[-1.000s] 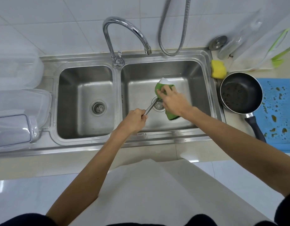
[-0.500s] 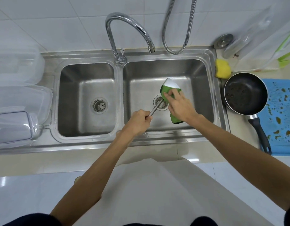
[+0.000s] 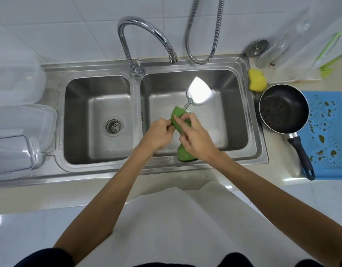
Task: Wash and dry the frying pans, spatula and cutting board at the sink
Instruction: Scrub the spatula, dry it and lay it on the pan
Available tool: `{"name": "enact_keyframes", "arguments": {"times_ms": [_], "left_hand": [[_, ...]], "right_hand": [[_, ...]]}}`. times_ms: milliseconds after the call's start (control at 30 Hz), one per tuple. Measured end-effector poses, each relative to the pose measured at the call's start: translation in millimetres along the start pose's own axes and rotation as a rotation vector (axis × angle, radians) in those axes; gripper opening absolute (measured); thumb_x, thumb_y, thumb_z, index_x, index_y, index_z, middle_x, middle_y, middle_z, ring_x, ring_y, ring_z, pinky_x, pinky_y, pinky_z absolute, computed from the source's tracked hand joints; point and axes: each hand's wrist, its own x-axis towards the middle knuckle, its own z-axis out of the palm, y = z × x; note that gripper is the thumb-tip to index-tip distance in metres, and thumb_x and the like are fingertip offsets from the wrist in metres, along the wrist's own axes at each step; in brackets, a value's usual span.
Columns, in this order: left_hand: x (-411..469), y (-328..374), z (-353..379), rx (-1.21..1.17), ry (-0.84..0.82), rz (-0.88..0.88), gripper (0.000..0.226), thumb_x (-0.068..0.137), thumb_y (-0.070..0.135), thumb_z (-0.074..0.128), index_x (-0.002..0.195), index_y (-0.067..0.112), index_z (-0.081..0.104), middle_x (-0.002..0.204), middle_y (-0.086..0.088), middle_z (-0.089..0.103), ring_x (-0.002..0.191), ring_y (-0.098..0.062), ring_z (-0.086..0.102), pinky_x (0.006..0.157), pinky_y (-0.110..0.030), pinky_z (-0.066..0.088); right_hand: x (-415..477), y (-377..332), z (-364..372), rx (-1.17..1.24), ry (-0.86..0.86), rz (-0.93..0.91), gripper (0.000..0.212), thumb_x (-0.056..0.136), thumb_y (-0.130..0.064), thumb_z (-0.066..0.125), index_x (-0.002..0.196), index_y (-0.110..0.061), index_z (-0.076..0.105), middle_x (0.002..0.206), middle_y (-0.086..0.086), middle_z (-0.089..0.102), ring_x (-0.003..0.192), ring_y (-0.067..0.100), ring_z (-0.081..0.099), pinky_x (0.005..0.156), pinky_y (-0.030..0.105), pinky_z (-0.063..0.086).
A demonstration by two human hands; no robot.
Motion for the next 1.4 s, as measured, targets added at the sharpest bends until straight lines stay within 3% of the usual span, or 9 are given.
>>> {"name": "enact_keyframes", "arguments": {"times_ms": [100,233,400,533,633,767,933,1133,1400], "left_hand": [[-5.1,-2.9,0.7,0.004,0.013,0.001,0.035,0.102,0.016,0.047,0.068,0.017,0.053,0.059,0.001,0.049,0.052,-0.012,0.047,0.048,-0.019,0.033],[-12.8,0.7,4.9,-0.078,0.050,-0.064,0.042,0.102,0.025,0.042,0.064,0.012,0.053,0.059,-0.003,0.053,0.054,-0.020,0.050,0.056,-0.030,0.045],[-8.8,-0.3,-1.0,-0.049,0.107,-0.093,0.024,0.099,0.023,0.050,0.092,0.011,0.069,0.082,-0.004,0.069,0.077,-0.023,0.064,0.073,-0.037,0.054],[-10.2,-4.2,5.4,-0.179,0.067,-0.170,0.010,0.098,0.021,0.058,0.100,0.012,0.053,0.083,-0.005,0.064,0.063,-0.020,0.067,0.057,-0.036,0.055],[-10.6,-7.0,12.7,-0.175,0.088,-0.164,0.014,0.097,0.020,0.060,0.102,0.012,0.050,0.089,-0.001,0.057,0.075,-0.016,0.059,0.066,-0.031,0.048],[-7.2,-11.3,12.7,-0.075,0.108,-0.080,0.007,0.095,0.021,0.054,0.097,0.015,0.056,0.078,0.001,0.061,0.071,-0.015,0.059,0.064,-0.035,0.048],[-12.3,-21.7,14.3,-0.003,0.173,0.009,0.043,0.103,0.031,0.048,0.062,0.019,0.047,0.051,0.004,0.043,0.050,-0.012,0.042,0.052,-0.026,0.030],[-10.5,-28.6,15.1,0.034,0.214,0.010,0.039,0.102,0.029,0.053,0.065,0.016,0.050,0.051,0.000,0.044,0.050,-0.018,0.042,0.052,-0.029,0.033],[-13.3,-31.0,13.3,0.040,0.201,0.003,0.038,0.102,0.026,0.054,0.066,0.015,0.053,0.052,0.000,0.047,0.049,-0.019,0.044,0.051,-0.029,0.037]], "right_hand": [[6.3,12.3,-0.8,-0.064,-0.018,-0.001,0.059,0.089,-0.024,0.039,0.146,-0.010,0.047,0.130,0.011,0.042,0.112,0.029,0.052,0.066,0.044,0.059],[29.5,36.4,-15.3,-0.097,0.014,0.216,0.059,0.088,-0.026,0.040,0.144,-0.009,0.051,0.129,0.016,0.046,0.108,0.036,0.054,0.070,0.052,0.057],[0.2,4.1,-16.4,-0.125,-0.079,-0.088,0.059,0.090,-0.024,0.040,0.146,-0.010,0.047,0.129,0.008,0.040,0.108,0.028,0.051,0.055,0.038,0.053],[-0.4,9.4,-14.2,-0.143,-0.077,0.004,0.056,0.091,-0.018,0.048,0.146,-0.012,0.048,0.129,0.009,0.043,0.110,0.028,0.049,0.054,0.041,0.055],[5.7,10.8,-15.8,-0.132,-0.026,0.109,0.055,0.091,-0.012,0.054,0.146,-0.010,0.048,0.130,0.014,0.044,0.110,0.031,0.051,0.060,0.045,0.057],[-6.0,-11.7,-5.3,-0.145,-0.084,-0.066,0.056,0.088,-0.014,0.051,0.144,-0.011,0.049,0.127,0.011,0.044,0.106,0.027,0.050,0.052,0.032,0.048],[17.0,1.0,-11.7,-0.233,-0.015,0.123,0.052,0.091,-0.016,0.056,0.142,-0.012,0.050,0.128,0.013,0.045,0.109,0.032,0.049,0.055,0.041,0.056],[34.3,-0.9,-16.3,-0.433,-0.029,0.256,0.050,0.093,-0.021,0.058,0.141,-0.010,0.049,0.127,0.017,0.046,0.112,0.040,0.047,0.055,0.046,0.057],[42.4,-11.3,-7.0,-0.364,0.025,0.375,0.043,0.095,-0.018,0.058,0.137,-0.012,0.055,0.124,0.015,0.047,0.107,0.038,0.050,0.056,0.038,0.043]]}}
